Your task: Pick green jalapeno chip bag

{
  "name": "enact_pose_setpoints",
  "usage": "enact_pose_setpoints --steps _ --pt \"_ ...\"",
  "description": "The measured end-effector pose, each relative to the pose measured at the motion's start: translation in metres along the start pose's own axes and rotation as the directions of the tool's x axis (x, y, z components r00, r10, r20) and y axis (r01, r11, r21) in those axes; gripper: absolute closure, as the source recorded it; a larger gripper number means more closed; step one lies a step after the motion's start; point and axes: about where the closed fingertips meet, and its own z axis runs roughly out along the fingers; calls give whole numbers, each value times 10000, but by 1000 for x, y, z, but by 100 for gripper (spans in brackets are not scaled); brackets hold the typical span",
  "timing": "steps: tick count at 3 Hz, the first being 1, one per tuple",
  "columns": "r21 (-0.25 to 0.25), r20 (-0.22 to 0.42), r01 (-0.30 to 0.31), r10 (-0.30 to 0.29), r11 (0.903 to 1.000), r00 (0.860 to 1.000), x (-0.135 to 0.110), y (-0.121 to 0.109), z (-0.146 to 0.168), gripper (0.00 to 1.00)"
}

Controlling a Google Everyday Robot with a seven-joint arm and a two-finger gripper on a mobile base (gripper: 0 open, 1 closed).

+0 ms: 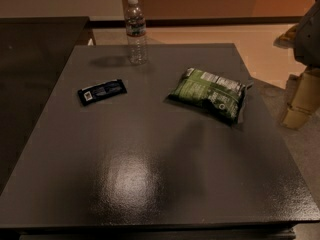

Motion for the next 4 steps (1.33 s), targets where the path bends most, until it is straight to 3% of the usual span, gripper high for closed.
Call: enact_pose_setpoints --steps 1,2,4 --pt "0 0 0 0 10000 10000 0 0 0 0" --pt "206 611 -279 266 9994 9978 -18 -27 20 0" --pt "51 1411 -842 826 9964 9865 -56 -80 64 0"
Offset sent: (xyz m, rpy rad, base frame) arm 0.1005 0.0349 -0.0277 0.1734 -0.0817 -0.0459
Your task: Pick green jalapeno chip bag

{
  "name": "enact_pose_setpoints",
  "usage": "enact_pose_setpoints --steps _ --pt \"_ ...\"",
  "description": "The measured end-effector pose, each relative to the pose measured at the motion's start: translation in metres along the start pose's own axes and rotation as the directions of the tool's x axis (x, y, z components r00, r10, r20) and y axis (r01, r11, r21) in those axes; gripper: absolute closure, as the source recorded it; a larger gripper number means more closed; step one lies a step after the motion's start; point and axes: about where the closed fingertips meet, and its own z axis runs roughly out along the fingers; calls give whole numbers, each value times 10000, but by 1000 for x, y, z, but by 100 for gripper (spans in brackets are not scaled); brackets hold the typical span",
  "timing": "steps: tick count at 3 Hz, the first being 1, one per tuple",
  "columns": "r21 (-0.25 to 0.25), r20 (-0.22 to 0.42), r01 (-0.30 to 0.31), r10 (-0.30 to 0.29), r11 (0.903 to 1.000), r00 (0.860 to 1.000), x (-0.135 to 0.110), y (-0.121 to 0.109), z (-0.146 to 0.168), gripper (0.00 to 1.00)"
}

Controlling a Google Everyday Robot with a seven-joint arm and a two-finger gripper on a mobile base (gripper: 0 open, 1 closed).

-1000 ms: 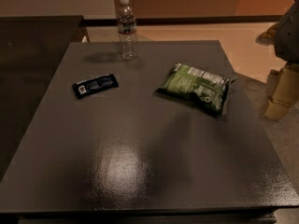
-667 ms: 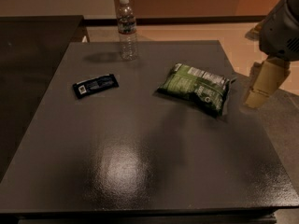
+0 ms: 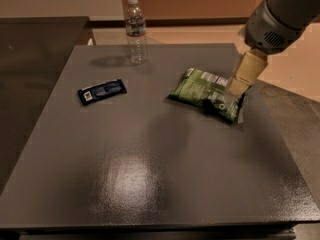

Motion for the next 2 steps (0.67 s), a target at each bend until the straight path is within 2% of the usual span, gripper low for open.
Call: enact_pose_setpoints --steps 2 --pt "-468 -358 -340 323 9983 9988 -5 -15 49 0"
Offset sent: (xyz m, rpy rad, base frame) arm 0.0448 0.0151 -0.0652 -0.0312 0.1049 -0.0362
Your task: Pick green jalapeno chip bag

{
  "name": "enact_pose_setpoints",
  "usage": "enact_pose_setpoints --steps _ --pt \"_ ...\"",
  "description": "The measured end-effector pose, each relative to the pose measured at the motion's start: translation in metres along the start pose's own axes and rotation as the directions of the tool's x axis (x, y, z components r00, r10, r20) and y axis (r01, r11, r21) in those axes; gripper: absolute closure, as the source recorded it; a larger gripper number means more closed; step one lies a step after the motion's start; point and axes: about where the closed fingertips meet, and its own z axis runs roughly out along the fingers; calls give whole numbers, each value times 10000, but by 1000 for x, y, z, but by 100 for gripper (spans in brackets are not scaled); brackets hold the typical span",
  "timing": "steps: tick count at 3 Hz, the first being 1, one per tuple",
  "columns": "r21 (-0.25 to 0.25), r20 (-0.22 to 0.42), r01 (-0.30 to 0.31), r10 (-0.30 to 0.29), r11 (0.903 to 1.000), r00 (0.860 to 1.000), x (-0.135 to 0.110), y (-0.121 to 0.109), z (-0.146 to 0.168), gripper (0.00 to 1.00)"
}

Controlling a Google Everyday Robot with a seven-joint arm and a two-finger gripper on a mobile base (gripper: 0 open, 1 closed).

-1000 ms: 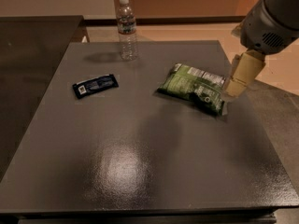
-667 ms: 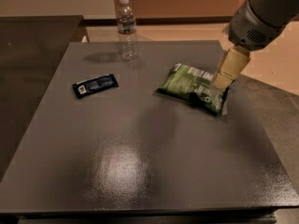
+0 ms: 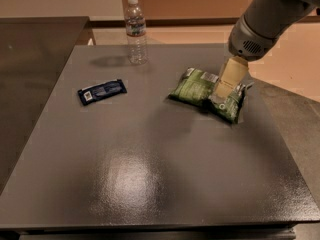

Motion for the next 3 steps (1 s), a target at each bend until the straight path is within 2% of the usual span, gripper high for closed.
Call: enact_pose_setpoints --steps 3 --pt "-815 -789 -142 78 9966 9969 4 5 52 0"
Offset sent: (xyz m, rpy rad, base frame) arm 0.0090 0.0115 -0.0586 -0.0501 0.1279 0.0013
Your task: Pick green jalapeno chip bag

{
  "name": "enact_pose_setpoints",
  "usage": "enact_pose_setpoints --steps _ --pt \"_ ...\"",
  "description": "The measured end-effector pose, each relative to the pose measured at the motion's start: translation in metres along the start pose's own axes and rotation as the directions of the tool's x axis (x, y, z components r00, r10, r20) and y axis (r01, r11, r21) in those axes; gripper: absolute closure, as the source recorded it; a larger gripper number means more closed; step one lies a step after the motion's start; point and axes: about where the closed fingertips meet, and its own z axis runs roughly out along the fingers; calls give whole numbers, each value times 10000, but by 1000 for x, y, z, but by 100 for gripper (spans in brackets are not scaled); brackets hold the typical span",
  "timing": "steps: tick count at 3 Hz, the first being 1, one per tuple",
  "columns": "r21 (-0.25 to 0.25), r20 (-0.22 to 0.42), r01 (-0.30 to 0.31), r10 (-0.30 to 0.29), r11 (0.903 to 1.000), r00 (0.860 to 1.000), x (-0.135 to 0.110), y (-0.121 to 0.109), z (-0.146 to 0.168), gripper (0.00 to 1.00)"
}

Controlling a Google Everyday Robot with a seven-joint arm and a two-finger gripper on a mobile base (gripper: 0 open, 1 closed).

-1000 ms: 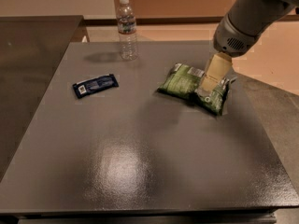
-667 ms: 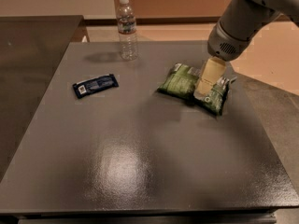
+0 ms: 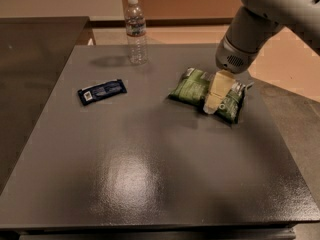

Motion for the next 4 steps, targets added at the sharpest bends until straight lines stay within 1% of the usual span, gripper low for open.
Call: enact_pose_setpoints --steps 1,2,4 --pt "-155 -81 -83 82 9998 9999 0 -2 7 0" --pt "-327 -93 -176 173 9993 9998 1 -3 11 18" --pt "-542 72 -193 198 9983 9998 -4 -4 9 64"
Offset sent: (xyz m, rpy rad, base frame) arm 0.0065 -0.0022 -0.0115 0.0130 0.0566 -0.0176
